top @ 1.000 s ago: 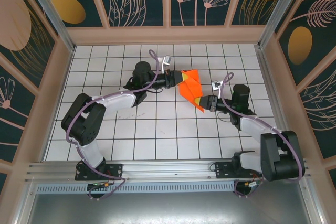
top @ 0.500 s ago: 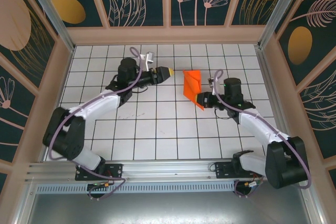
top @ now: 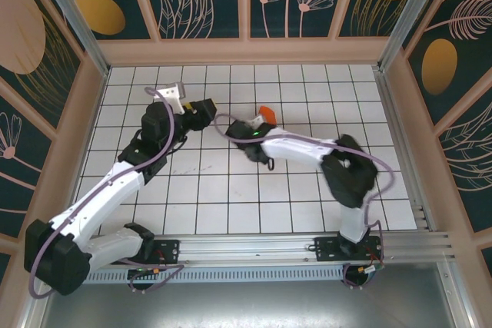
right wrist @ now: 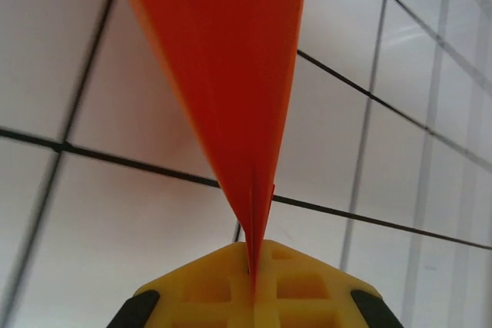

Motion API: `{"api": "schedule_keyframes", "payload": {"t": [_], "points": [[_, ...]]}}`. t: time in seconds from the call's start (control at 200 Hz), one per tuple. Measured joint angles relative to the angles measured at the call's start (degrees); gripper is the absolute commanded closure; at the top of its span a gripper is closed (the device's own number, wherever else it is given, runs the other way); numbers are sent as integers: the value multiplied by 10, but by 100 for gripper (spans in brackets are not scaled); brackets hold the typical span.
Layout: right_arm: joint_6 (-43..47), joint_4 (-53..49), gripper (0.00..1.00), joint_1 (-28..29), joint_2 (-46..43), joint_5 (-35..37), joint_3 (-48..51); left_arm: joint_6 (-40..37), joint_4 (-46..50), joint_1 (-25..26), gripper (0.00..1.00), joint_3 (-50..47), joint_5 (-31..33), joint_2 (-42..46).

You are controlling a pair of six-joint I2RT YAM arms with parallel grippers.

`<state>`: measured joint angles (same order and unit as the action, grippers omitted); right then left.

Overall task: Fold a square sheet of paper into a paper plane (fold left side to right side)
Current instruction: Turn over the paper at the center of the table.

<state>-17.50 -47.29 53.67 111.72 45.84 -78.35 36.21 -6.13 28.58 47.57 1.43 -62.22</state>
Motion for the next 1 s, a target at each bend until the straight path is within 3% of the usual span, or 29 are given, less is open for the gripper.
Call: {"api": "schedule_keyframes", "payload": {"t": [0.11, 0.23, 0.34, 0.53, 0.766, 0.881, 0.996], "points": [[-9, -64, 97, 34, 85, 80, -18, 0, 9, 0, 26, -12, 37, 28], [-6, -91, 95, 51, 110, 112, -19, 0, 11, 0, 26, -13, 55, 34], [24, -81, 81, 57, 107, 101, -18, 0, 16, 0, 26, -14, 62, 33], [90, -12, 53, 60, 70, -17, 19, 0, 26, 0, 24, -14, 65, 26], [129, 79, 21, 59, -67, -194, 81, 0, 34, 0, 19, -12, 54, 10], [125, 131, 16, 48, -154, -275, 126, 3, 32, 0, 19, -8, 25, -24], [108, 188, 14, 0, -246, -348, 185, 15, 16, 0, 20, -7, -35, -85]]}}
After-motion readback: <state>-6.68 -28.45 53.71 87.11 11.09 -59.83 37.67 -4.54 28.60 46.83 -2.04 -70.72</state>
